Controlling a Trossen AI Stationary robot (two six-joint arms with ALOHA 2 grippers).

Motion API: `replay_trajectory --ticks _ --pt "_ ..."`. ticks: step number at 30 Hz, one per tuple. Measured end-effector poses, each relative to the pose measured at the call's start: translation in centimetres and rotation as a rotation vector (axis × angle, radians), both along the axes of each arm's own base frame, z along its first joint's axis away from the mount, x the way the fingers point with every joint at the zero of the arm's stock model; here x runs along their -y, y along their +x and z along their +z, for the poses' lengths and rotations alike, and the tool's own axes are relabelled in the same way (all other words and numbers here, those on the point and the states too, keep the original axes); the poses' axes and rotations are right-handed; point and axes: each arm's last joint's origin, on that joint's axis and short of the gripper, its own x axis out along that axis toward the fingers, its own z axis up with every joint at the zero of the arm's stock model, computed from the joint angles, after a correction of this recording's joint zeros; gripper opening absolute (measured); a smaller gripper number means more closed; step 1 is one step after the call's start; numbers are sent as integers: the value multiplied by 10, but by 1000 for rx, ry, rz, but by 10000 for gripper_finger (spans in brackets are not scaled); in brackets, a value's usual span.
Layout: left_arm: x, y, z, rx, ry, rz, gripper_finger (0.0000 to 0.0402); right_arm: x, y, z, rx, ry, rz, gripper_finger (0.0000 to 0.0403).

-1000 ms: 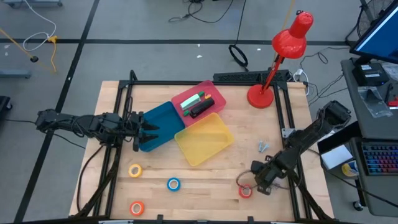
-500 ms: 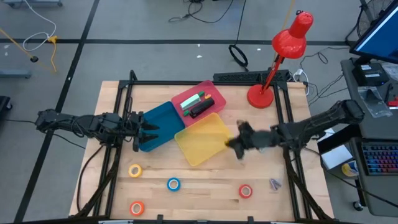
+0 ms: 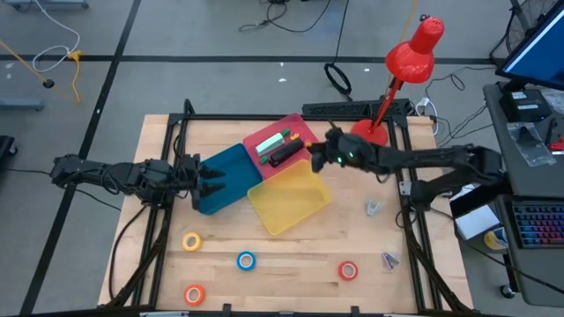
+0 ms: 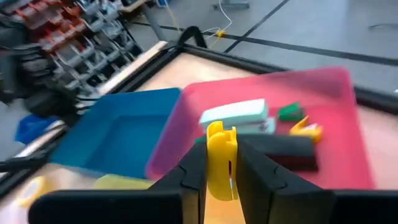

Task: Pick and place Stapler, Stapler remover, tape
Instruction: Put the yellow stapler into the red bin

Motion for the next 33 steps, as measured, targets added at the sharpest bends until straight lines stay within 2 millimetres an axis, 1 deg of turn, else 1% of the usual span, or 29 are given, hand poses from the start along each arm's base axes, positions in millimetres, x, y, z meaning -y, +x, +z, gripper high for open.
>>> replay_trajectory --ticks 2,4,8,12,16,19,24,33 --pt "0 0 0 4 -3 4 209 17 4 -2 -46 -24 2 52" --pt "0 0 1 11 -5 5 209 33 12 0 -74 -46 -2 52" --pt "-1 0 1 15 0 17 209 61 28 -4 -194 -49 8 52" --pt "-2 0 1 14 -5 46 209 81 44 -8 -332 -42 39 52" --pt "-2 0 1 14 -3 56 209 98 57 -18 -482 -28 64 52" --pt "-3 0 1 14 -4 61 209 108 63 -29 -560 -12 79 52" --pt "-3 0 1 8 -12 67 209 115 63 -47 -638 61 114 52" --pt "-4 0 -1 -10 -13 68 209 117 59 -47 -658 70 118 52"
